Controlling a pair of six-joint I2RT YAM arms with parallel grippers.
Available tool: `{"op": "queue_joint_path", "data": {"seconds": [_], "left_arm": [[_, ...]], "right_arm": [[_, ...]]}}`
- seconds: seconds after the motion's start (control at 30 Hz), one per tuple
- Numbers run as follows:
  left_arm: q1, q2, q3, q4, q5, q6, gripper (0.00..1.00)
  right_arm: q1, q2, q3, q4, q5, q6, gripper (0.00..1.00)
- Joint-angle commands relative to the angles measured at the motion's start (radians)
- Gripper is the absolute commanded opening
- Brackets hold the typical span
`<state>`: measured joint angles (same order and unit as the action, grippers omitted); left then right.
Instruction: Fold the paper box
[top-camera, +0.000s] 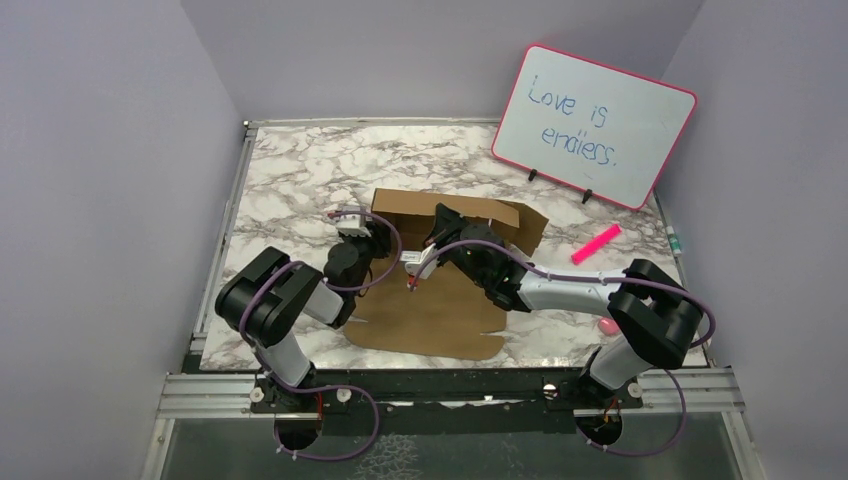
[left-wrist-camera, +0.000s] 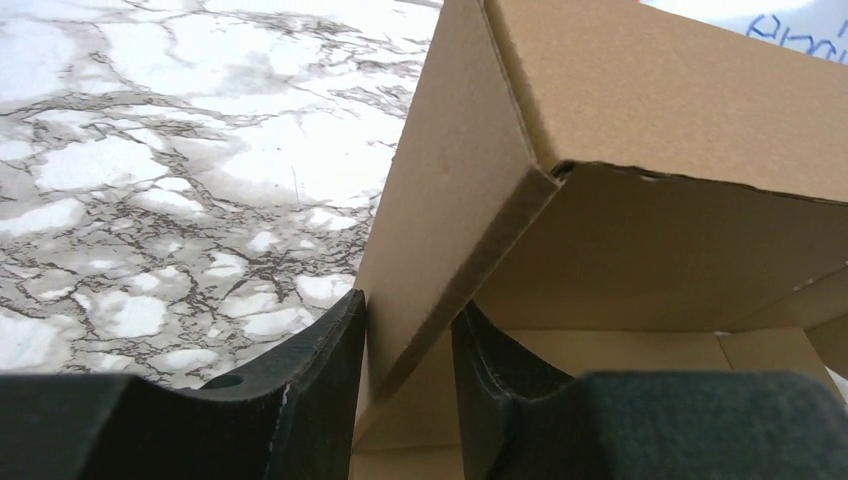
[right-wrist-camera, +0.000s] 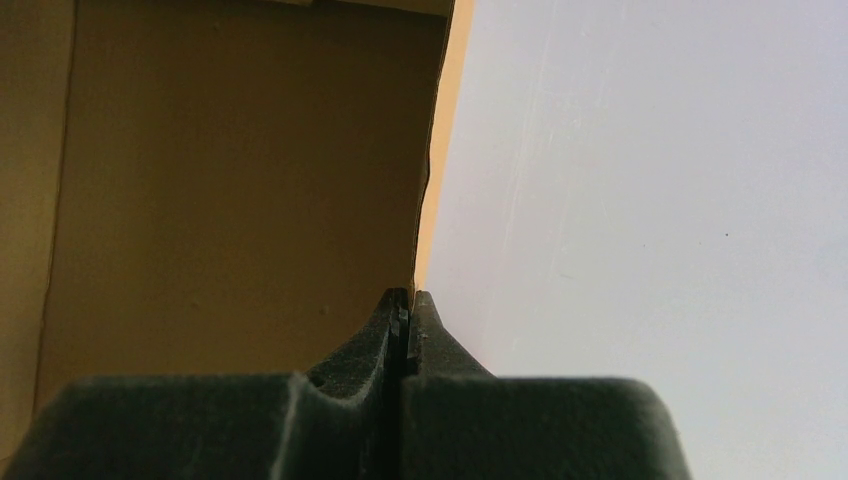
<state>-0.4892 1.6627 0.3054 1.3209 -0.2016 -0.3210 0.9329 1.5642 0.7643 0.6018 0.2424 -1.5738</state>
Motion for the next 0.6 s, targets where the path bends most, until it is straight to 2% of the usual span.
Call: {"op": "queue_joint_path", "data": {"seconds": [0.0,0.3,0.57], "left_arm": [[-0.045,0.067,0.025,0.138,-0.146,-0.022,0.37],[-0.096,0.163,0.083,0.24,-0.272,-0.008,0.36],[-0.117,0.198,0.117,0.259,-0.375,-0.006,0.35]], "right_arm": [[0.027,0.016,0.011,-0.117,-0.038,0.006,0.01],[0.029,0.012,0.01,-0.127,-0.041,0.019,0.01],[0.031,0.01,0.012,-0.135,-0.044,0.029,0.01]]}}
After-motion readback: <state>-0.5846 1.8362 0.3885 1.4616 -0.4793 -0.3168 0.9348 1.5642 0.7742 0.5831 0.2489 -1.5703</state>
